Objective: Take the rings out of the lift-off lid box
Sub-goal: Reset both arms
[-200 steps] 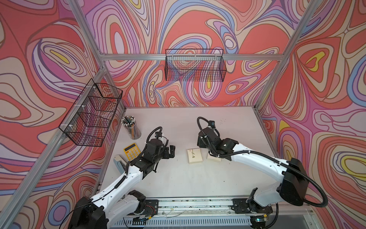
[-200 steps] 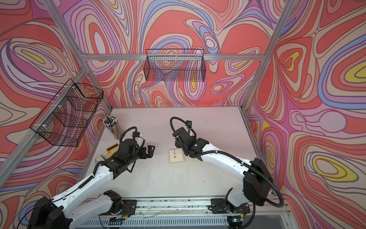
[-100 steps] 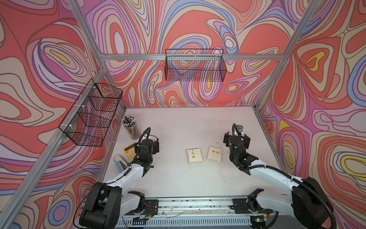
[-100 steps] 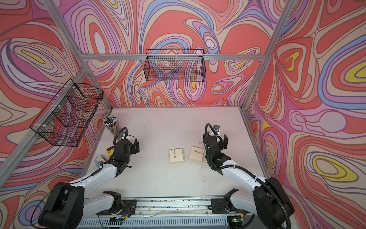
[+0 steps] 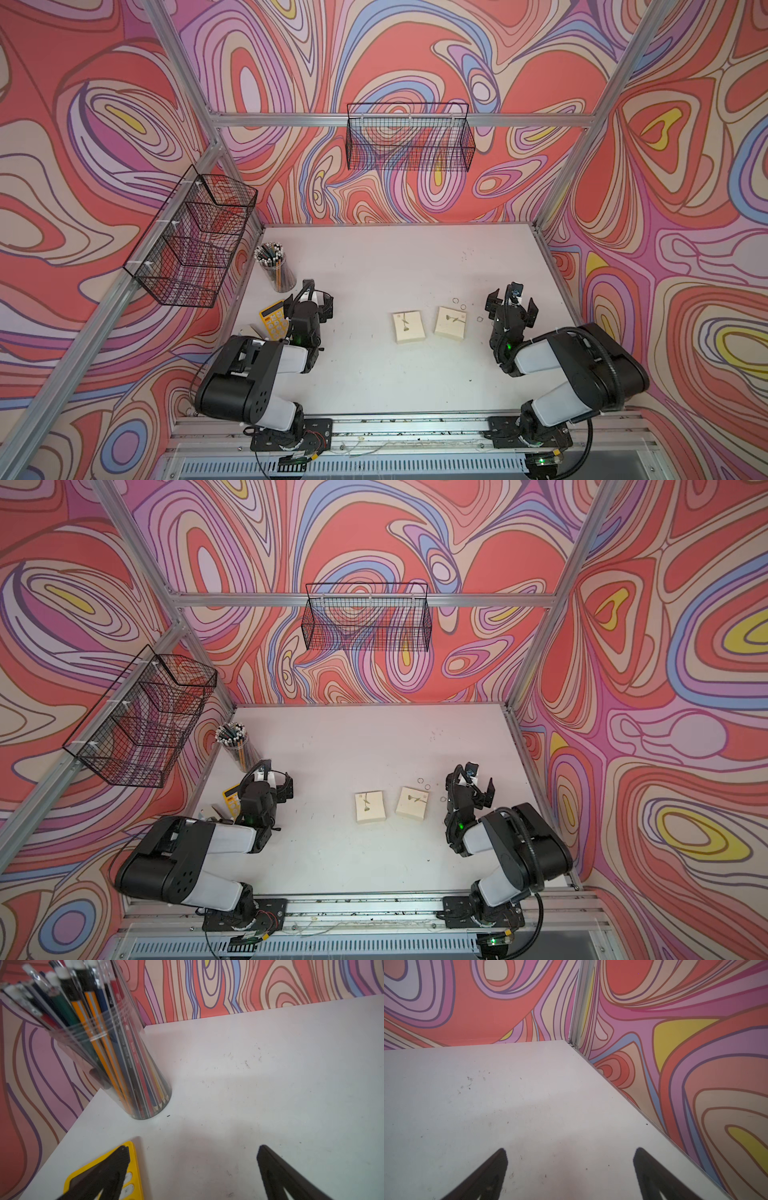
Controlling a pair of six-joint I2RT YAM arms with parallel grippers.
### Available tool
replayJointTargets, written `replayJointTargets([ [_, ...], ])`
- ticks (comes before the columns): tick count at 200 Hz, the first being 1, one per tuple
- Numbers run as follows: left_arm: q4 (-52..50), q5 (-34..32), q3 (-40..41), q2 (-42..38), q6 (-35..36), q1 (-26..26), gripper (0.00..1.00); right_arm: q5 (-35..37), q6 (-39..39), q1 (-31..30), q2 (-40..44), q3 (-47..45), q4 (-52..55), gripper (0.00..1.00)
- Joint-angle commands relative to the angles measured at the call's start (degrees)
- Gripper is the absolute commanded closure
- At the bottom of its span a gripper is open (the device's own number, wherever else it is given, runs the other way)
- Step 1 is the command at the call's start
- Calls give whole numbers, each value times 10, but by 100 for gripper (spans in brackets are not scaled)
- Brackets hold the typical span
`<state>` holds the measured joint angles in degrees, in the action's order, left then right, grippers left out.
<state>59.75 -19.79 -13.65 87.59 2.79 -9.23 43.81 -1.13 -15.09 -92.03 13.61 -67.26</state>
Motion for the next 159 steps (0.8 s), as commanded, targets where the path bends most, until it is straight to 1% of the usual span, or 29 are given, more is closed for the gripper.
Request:
replayJointTargets([
  [1, 117, 30, 14, 24, -8, 21, 0, -27, -22, 18, -52, -1, -179, 2],
  [9, 113, 31, 3, 31, -3, 24, 0, -29, -14, 24, -64, 3, -179, 2],
  [26, 44, 30, -14, 10, -13, 25, 0, -56, -20, 26, -67, 6, -177, 1],
  [44, 34, 25, -32, 24, -8, 26, 0, -67, -12, 33, -59, 14, -144, 2],
  [52, -4, 23, -46, 18, -13, 26, 0, -89, 0, 45, -48, 19, -115, 1],
  [59, -36, 36, -57, 13, -21, 33, 0, -114, 14, 60, -38, 23, -84, 2],
  [81, -65, 61, -72, 11, -35, 52, 0, -193, 61, 112, -13, 41, -4, 2],
  [97, -60, 61, -70, 14, -34, 53, 0, -248, 69, 135, -13, 54, 24, 2],
  [115, -62, 62, -72, 13, -34, 53, 0, -275, 62, 136, -21, 76, 58, 2],
  [125, -63, 62, -71, 13, -34, 53, 0, -302, 65, 144, -37, 86, 72, 2],
  [133, -63, 62, -72, 13, -35, 53, 0, -300, 57, 148, -75, 89, 21, 2],
  [135, -63, 62, -71, 13, -34, 53, 0, -302, 56, 148, -72, 90, 25, 2],
  [140, -63, 62, -72, 13, -35, 53, 0, -317, 66, 149, -54, 101, 87, 2],
  [143, -62, 62, -71, 13, -34, 53, 0, -316, 71, 150, -49, 106, 107, 2],
  [152, -63, 62, -70, 13, -34, 53, 0, -313, 56, 150, -66, 100, 54, 1],
  [159, -61, 62, -70, 13, -33, 53, 0, -317, 61, 150, -60, 102, 75, 2],
])
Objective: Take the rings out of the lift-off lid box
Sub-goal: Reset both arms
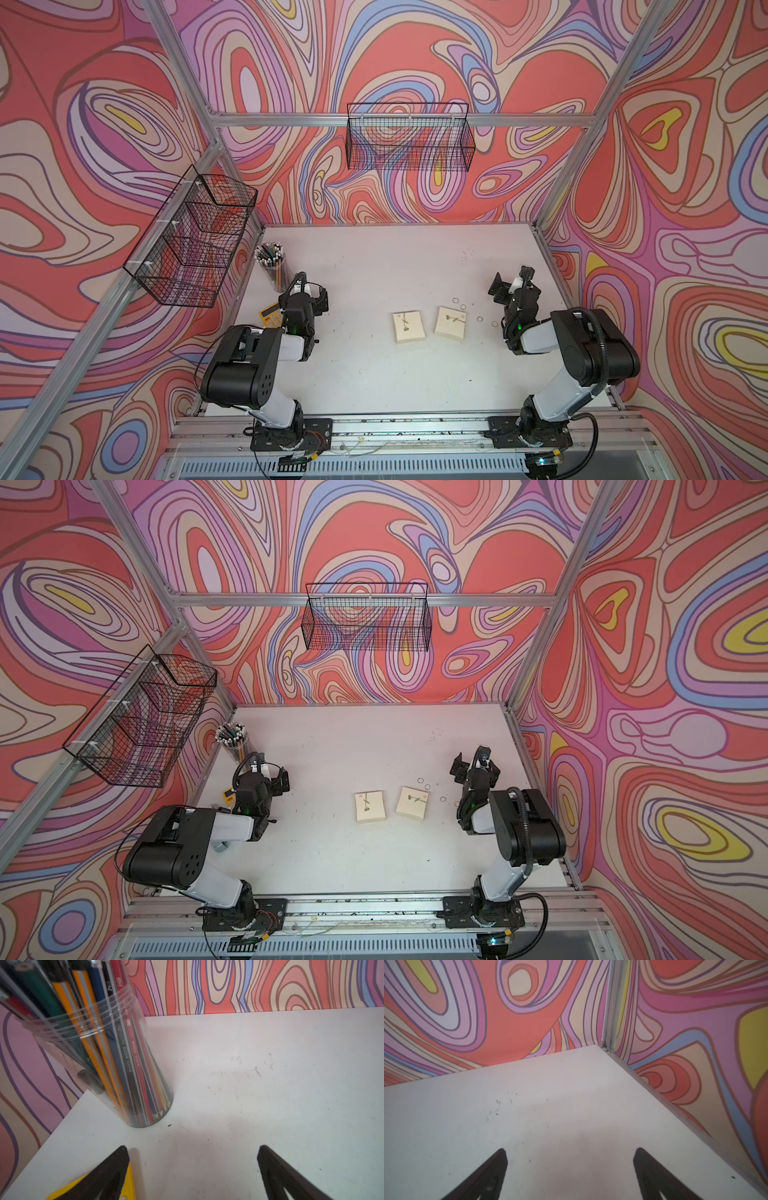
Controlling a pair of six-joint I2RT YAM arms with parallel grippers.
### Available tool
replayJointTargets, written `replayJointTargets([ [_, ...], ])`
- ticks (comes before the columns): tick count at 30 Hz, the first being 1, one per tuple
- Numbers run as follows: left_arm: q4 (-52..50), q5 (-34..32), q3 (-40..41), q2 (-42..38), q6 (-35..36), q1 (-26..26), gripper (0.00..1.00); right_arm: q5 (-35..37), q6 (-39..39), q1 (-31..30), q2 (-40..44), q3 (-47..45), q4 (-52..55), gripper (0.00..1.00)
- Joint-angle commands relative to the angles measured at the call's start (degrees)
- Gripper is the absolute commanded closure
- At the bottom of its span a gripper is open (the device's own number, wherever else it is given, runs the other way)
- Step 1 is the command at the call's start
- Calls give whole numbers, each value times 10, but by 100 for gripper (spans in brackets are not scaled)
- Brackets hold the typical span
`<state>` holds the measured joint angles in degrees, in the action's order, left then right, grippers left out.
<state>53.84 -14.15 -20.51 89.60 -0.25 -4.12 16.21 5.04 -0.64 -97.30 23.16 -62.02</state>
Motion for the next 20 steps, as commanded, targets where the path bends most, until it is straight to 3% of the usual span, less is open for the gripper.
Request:
replayJointTargets([
  [1, -2, 6, -1, -7, -3, 2, 0, -41, -1, 6, -5, 7, 27, 2],
  [14, -3, 0, -3, -6, -8, 2, 0, -59, -20, 1, -11, 29, 55, 2],
  [20, -19, 34, -7, -11, -16, 17, 0, -60, -20, 1, -11, 29, 57, 1],
])
